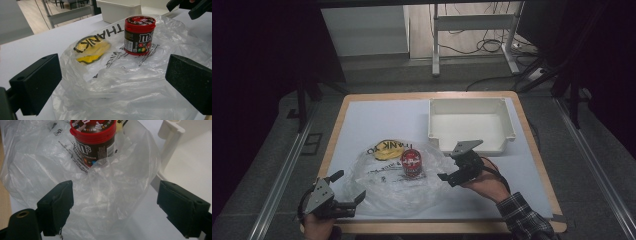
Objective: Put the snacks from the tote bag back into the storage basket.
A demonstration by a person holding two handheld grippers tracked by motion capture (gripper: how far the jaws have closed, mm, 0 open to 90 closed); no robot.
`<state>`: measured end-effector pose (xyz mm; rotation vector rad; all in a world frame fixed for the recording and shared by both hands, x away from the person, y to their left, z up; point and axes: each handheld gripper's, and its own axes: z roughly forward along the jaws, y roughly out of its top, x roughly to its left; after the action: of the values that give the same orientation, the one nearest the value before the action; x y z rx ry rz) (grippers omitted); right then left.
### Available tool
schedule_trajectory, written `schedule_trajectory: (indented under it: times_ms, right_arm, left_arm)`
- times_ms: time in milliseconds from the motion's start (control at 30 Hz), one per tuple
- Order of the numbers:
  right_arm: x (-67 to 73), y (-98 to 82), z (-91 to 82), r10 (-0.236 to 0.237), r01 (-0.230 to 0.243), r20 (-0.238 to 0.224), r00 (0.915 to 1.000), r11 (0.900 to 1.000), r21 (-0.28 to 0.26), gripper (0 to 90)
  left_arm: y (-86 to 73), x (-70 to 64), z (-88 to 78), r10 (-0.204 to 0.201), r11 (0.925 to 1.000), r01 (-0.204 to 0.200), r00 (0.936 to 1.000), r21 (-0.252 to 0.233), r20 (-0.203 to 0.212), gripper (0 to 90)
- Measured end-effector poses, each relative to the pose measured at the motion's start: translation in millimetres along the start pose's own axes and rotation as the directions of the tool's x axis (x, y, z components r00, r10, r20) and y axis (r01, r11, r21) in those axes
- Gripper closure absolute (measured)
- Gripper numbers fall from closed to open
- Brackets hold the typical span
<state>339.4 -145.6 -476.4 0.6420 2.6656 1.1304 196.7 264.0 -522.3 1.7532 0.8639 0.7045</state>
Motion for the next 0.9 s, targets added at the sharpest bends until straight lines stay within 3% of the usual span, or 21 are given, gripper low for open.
schedule_trajectory:
  times_ms: [333,600,900]
  right_arm:
    - [1.9,9.0,11.8,-0.044,0.044,-0.006,0.9990,0.999,0.030,17.9]
    - [5.2,19.3,23.1,-0.107,0.108,-0.020,0.9941,0.992,0.058,20.5]
    - [5.9,31.0,36.7,-0.120,0.122,-0.044,0.9918,0.991,0.054,21.7]
  left_arm:
    - [0.2,-0.4,-0.1,0.003,1.0000,-0.003,1.0000,-0.002,0.001,0.6]
    - [0.3,-0.6,-0.2,0.005,1.0000,-0.004,1.0000,-0.004,0.002,0.6]
    - [0.3,-0.6,-0.2,0.006,1.0000,-0.006,1.0000,-0.004,0.004,0.6]
